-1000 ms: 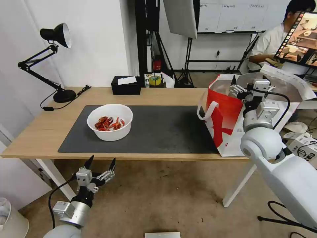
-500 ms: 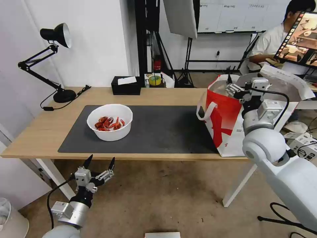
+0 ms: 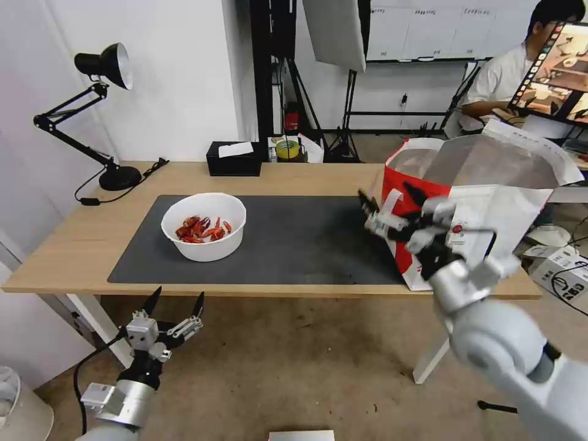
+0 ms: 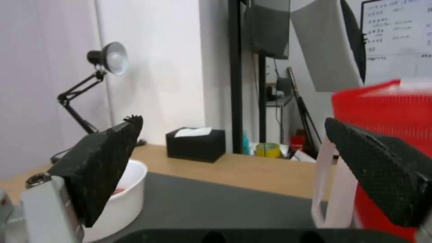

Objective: Pick up the trash from the table and place it into the takeout bag.

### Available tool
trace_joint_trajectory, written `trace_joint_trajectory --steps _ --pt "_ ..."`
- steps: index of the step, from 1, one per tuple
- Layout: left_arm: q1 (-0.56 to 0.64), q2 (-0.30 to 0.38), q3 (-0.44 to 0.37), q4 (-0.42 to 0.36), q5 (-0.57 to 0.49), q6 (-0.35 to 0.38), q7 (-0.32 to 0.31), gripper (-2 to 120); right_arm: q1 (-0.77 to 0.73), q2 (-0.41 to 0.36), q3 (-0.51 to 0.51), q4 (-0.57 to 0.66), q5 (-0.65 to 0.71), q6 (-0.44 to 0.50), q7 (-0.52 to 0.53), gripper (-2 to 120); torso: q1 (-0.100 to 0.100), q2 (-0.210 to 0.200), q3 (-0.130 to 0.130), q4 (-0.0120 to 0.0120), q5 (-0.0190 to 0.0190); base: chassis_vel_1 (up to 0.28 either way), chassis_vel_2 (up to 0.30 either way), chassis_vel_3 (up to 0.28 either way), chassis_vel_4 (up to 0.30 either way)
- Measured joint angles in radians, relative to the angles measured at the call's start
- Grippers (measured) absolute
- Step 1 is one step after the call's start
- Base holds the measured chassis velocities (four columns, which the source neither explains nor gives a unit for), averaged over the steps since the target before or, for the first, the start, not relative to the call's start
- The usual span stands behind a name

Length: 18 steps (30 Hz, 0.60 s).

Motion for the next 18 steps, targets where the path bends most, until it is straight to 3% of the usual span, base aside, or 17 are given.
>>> trace_joint_trajectory --steps 5,11,18 --pt "0.000 0.000 0.003 0.011 0.004 -0.007 0.001 100 -0.130 0.052 0.029 -0.011 -0.091 0.086 -0.040 100 0.000 0.000 0.000 0.0000 -0.0002 0.000 0.000 0.000 0.000" --pt "-0.011 -0.001 0.010 0.027 0.006 -0.014 0.001 100 -0.361 0.183 0.090 -0.079 -0.294 0.219 -0.070 100 0.000 0.000 0.000 -0.0002 -0.0002 0.000 0.000 0.000 0.000" --pt "-0.014 -0.002 0.011 0.037 0.011 -0.016 0.002 100 -0.458 0.265 0.085 -0.153 -0.383 0.301 -0.081 100 0.000 0.000 0.000 -0.0002 0.0000 0.000 0.000 0.000 0.000"
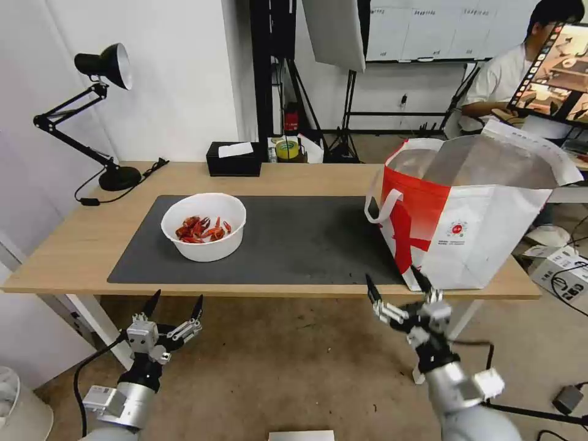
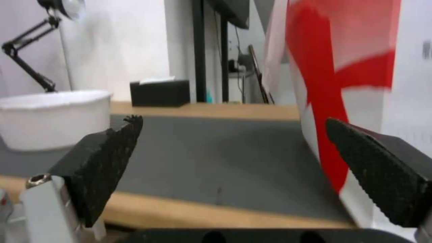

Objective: Pick up the trash from the table and place it into the takeout bag.

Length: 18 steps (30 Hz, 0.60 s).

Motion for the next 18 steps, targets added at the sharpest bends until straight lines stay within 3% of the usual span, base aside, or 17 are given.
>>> trace_joint_trajectory --steps 18 --pt "0.000 -0.010 0.006 0.003 0.007 -0.006 0.003 100 -0.011 0.019 -0.002 -0.049 -0.093 -0.034 0.047 100 0.000 0.000 0.000 0.0002 0.0000 0.000 0.000 0.000 0.000"
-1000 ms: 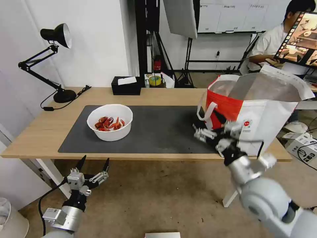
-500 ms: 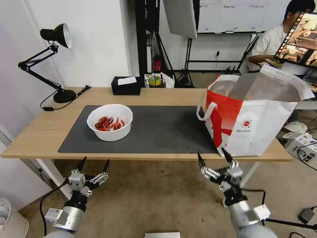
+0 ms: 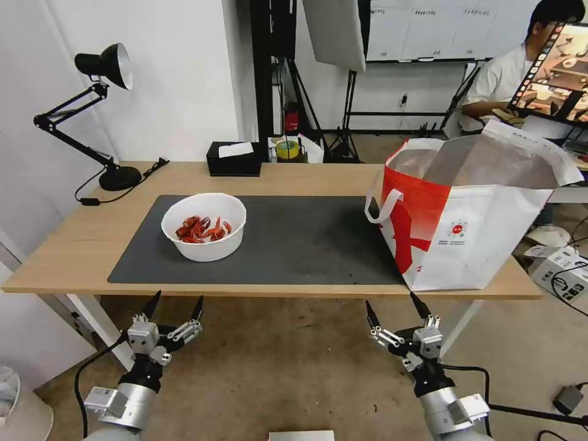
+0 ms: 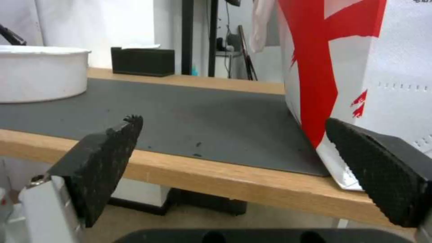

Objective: Pick up the trash from the table and place it into the takeout bag.

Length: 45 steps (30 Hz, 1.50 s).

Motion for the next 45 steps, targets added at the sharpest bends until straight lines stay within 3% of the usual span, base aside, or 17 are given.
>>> trace_joint_trajectory --steps 6,9,11,12,14,15,17,18,20,27,30,32,35,37,38,41,45 --pt "-0.006 0.017 -0.001 -0.005 -0.008 0.004 -0.001 100 0.001 -0.001 0.000 0.000 0.000 -0.002 0.001 100 0.000 0.000 0.000 0.0001 -0.0001 0.000 0.000 0.000 0.000" --pt "-0.036 0.062 -0.012 -0.023 -0.046 0.032 -0.015 100 0.002 -0.001 0.000 0.001 0.000 -0.002 0.001 100 0.000 0.000 0.000 0.0003 -0.0003 0.000 0.000 0.000 0.000" --pt "-0.091 0.133 -0.023 -0.038 -0.109 0.074 -0.043 100 0.002 -0.002 0.000 0.001 0.001 -0.003 0.001 100 0.000 0.000 0.000 0.0002 -0.0001 0.000 0.000 0.000 0.000" --pt "-0.091 0.133 -0.023 -0.038 -0.109 0.074 -0.043 100 0.002 -0.002 0.000 0.001 0.001 -0.003 0.001 100 0.000 0.000 0.000 0.0002 -0.0001 0.000 0.000 0.000 0.000" --pt "-0.175 0.226 -0.022 -0.040 -0.190 0.123 -0.082 100 0.002 -0.002 0.000 0.002 0.002 -0.003 0.001 100 0.000 0.000 0.000 0.0000 -0.0003 0.000 0.000 0.000 0.000" --pt "-0.175 0.226 -0.022 -0.040 -0.190 0.123 -0.082 100 0.002 -0.002 0.000 0.002 0.002 -0.003 0.001 100 0.000 0.000 0.000 0.0000 -0.0003 0.000 0.000 0.000 0.000" --pt "-0.275 0.318 0.001 -0.019 -0.279 0.167 -0.122 100 0.003 -0.002 0.000 0.002 0.002 -0.003 0.001 100 0.000 0.000 0.000 0.0001 -0.0001 0.000 0.000 0.000 0.000" --pt "-0.275 0.318 0.001 -0.019 -0.279 0.167 -0.122 100 0.003 -0.002 0.000 0.002 0.002 -0.003 0.001 100 0.000 0.000 0.000 0.0001 -0.0001 0.000 0.000 0.000 0.000" --pt "-0.374 0.388 0.037 0.013 -0.337 0.192 -0.141 100 0.003 -0.002 -0.001 0.002 0.003 -0.003 0.001 100 0.000 0.000 0.000 -0.0003 -0.0003 0.000 0.000 0.000 0.000" --pt "-0.455 0.472 0.043 0.056 -0.434 0.247 -0.154 100 0.003 -0.003 -0.001 0.003 0.003 -0.004 0.002 100 0.000 0.000 0.000 0.0004 -0.0001 0.000 0.000 0.000 0.000" --pt "-0.579 0.525 0.125 0.104 -0.549 0.354 -0.188 100 0.004 -0.003 -0.001 0.003 0.004 -0.004 0.002 100 0.000 0.000 0.000 0.0001 -0.0004 0.000 0.000 0.000 0.000" --pt "-0.624 0.538 0.161 0.125 -0.582 0.382 -0.191 100 0.004 -0.003 -0.001 0.003 0.004 -0.004 0.002 100 0.000 0.000 0.000 -0.0003 0.0000 0.000 0.000 0.000 0.000" --pt "-0.705 0.556 0.215 0.165 -0.660 0.455 -0.180 100 0.004 -0.003 -0.001 0.003 0.004 -0.004 0.002 100 0.000 0.000 0.000 -0.0002 -0.0002 0.000 0.000 0.000 0.000" --pt "-0.787 0.570 0.257 0.201 -0.736 0.547 -0.169 100 0.004 -0.003 -0.001 0.003 0.004 -0.004 0.002 100 0.000 0.000 0.000 0.0000 0.0001 0.000 0.000 0.000 0.000" --pt "-0.787 0.570 0.257 0.201 -0.736 0.547 -0.169 100 0.004 -0.003 -0.001 0.003 0.004 -0.004 0.002 100 0.000 0.000 0.000 0.0000 0.0001 0.000 0.000 0.000 0.000" --pt "-0.934 0.581 0.347 0.281 -0.815 0.680 -0.169 100 0.004 -0.003 -0.001 0.003 0.005 -0.004 0.002 100 0.000 0.000 0.000 -0.0001 0.0000 0.000 0.000 0.000 0.000" --pt "-1.028 0.583 0.405 0.336 -0.835 0.772 -0.181 100 0.004 -0.003 -0.001 0.003 0.005 -0.004 0.001 100 0.000 0.000 0.000 -0.0001 -0.0001 0.000 0.000 0.000 0.000"
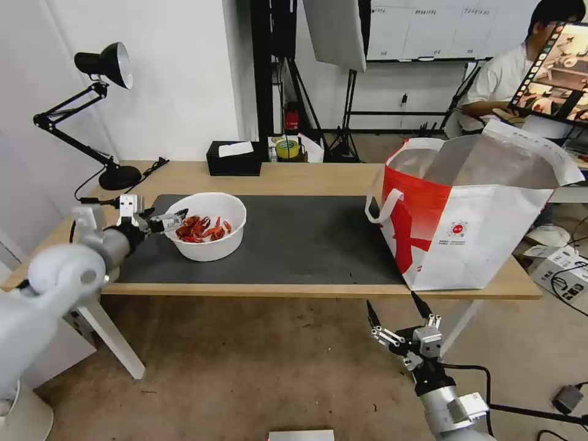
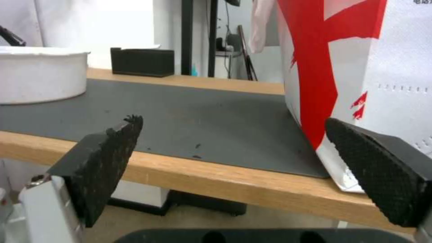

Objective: Pick up the trash from the table and place it into the takeout bag.

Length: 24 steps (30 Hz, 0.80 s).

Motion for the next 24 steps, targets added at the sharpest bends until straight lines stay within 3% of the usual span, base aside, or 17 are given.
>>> trace_joint_trajectory --steps 8,14,24 --pt "-0.117 -0.021 0.079 0.073 -0.045 0.130 -0.056 100 0.000 0.000 0.000 0.000 0.000 0.000 0.000 100 0.000 0.000 0.000 0.0002 0.0000 0.000 0.000 0.000 0.000" --pt "-0.224 -0.067 0.144 0.136 -0.159 0.247 -0.152 100 0.000 0.000 0.000 0.000 0.000 0.000 0.000 100 0.000 0.000 0.000 0.0002 0.0000 0.000 0.000 0.000 0.000" --pt "-0.346 -0.098 0.266 0.219 -0.252 0.257 -0.248 100 0.000 0.000 0.000 0.000 0.000 0.000 0.000 100 0.000 0.000 0.000 0.0000 0.0002 0.000 0.000 0.000 0.000"
